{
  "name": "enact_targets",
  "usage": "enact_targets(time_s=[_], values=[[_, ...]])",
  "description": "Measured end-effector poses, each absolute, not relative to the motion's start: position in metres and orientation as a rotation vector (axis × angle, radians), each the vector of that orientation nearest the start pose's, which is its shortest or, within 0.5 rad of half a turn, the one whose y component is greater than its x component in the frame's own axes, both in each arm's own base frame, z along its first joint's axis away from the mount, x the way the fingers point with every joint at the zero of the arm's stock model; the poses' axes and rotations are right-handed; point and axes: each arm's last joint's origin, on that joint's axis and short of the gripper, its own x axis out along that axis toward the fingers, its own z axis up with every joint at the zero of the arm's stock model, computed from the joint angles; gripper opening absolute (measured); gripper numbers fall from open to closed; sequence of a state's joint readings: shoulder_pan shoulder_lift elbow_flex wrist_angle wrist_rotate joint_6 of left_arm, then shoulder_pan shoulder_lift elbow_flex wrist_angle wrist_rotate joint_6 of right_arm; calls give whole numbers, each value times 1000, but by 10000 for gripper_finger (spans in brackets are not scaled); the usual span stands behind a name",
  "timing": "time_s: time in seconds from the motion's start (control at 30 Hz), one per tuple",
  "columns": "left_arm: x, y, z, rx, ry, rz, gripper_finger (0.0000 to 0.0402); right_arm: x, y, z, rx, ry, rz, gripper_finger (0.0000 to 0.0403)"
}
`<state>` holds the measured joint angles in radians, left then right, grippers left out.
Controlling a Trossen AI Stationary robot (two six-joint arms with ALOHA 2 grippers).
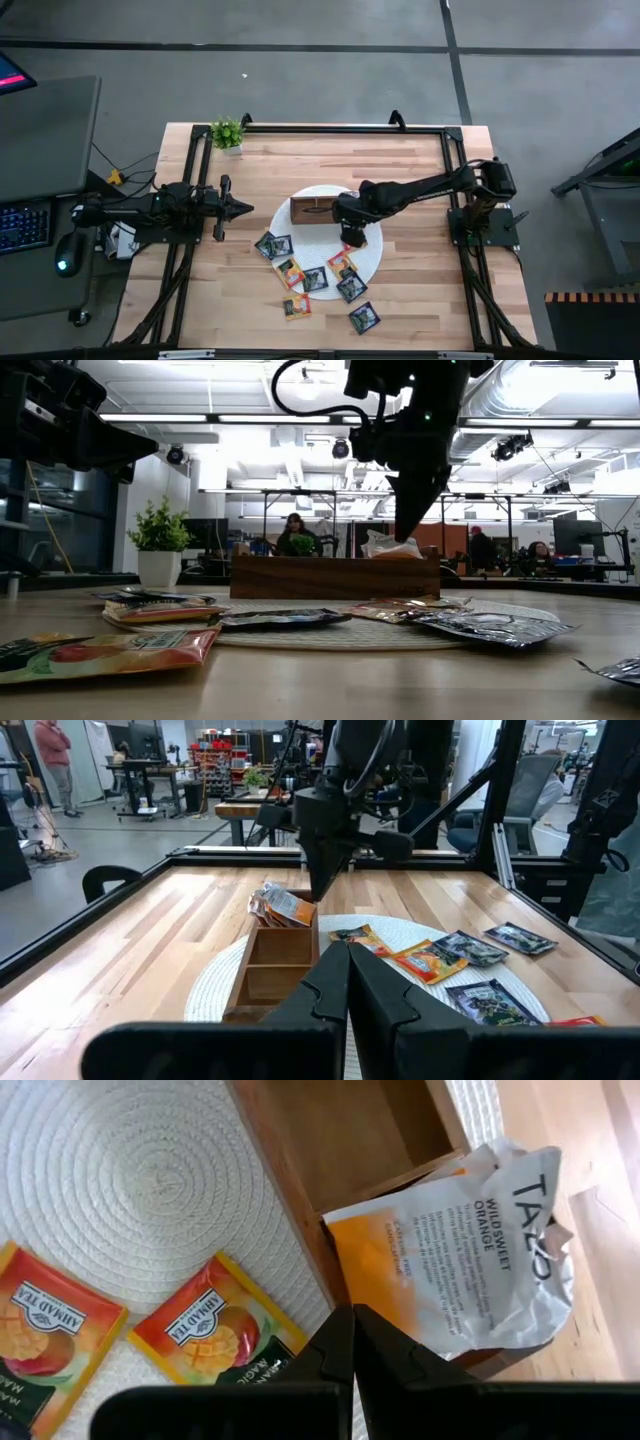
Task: Pick & Place Tea
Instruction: Put the white tea bag into the right section of the wooden organizer
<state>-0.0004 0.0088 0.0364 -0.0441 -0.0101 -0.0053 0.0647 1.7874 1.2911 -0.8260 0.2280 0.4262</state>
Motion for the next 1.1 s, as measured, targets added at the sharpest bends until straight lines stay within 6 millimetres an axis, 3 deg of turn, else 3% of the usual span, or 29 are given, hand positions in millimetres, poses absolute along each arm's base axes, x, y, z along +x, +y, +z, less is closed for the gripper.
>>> enact_targets(time_s=[0.57, 0.77, 1.1], values=[[96, 0, 171, -5, 16, 10, 1, 344, 7, 204, 179, 1262, -415, 0], [96, 0, 171, -5, 17, 10, 1, 339, 6, 192, 215, 1289, -395, 0], [96, 0, 171, -5, 16, 10, 1, 339, 2, 192, 195, 1274, -432, 0]])
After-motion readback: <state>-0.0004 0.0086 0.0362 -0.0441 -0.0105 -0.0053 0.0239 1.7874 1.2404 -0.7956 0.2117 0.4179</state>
